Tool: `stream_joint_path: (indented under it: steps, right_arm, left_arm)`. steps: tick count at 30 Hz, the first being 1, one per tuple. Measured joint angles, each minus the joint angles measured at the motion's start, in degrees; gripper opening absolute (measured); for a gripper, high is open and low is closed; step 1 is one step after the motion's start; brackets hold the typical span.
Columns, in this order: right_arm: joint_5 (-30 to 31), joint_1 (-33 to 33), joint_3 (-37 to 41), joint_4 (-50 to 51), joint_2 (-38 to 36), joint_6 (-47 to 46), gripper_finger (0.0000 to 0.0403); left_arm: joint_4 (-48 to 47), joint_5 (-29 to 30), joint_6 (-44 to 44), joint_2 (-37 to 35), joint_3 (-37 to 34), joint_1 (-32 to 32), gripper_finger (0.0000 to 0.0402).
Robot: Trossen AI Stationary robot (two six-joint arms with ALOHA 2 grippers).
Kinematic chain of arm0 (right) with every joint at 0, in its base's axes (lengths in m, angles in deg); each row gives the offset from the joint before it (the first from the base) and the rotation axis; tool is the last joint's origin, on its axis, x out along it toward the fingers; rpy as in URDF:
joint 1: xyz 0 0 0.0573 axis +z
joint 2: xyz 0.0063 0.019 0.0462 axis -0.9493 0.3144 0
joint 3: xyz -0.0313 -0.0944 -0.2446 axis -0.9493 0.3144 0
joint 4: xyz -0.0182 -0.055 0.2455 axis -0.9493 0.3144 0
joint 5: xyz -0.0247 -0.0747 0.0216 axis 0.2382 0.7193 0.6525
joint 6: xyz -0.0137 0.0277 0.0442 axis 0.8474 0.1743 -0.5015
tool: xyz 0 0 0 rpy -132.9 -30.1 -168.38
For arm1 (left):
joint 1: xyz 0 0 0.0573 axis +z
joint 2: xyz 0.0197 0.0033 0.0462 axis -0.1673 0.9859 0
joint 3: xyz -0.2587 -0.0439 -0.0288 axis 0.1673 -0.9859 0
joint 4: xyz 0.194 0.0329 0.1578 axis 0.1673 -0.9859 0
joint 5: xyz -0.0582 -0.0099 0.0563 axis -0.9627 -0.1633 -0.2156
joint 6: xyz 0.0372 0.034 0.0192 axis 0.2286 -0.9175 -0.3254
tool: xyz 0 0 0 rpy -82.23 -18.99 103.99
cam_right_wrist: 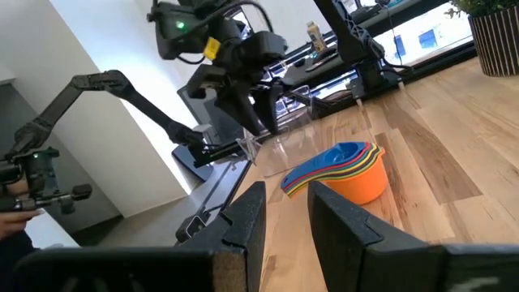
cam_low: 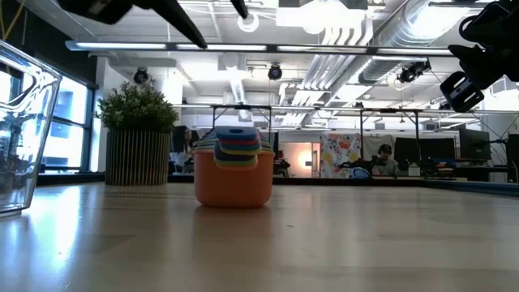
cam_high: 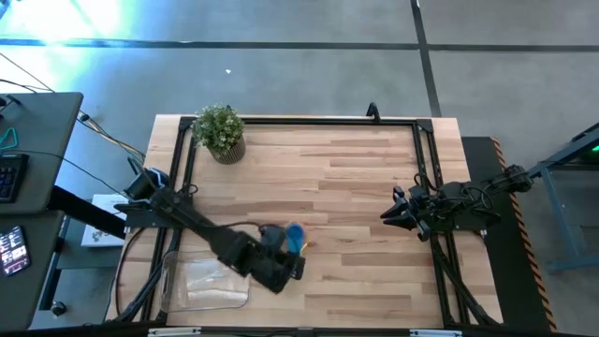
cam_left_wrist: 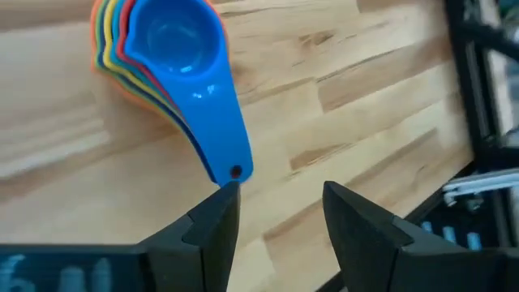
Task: Nest measuring cups in basket
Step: Put the nested measuring cups into the transparent bin
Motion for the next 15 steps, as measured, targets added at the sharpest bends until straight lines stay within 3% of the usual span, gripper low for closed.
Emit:
stream_joint_path:
  steps: [8, 15]
  right_arm:
    - [-0.01, -0.01, -0.01, 0.0, 0.0, 0.0, 0.0087]
    - [-0.01, 0.0, 0.0, 0.0, 0.0, 0.0, 0.0087]
  left_arm:
    - [4.56, 9.43, 7.32, 0.6, -1.63, -2.78, 0.0161]
    - [14.05, 9.45, 7.38, 0.71, -5.59, -2.25, 0.0161]
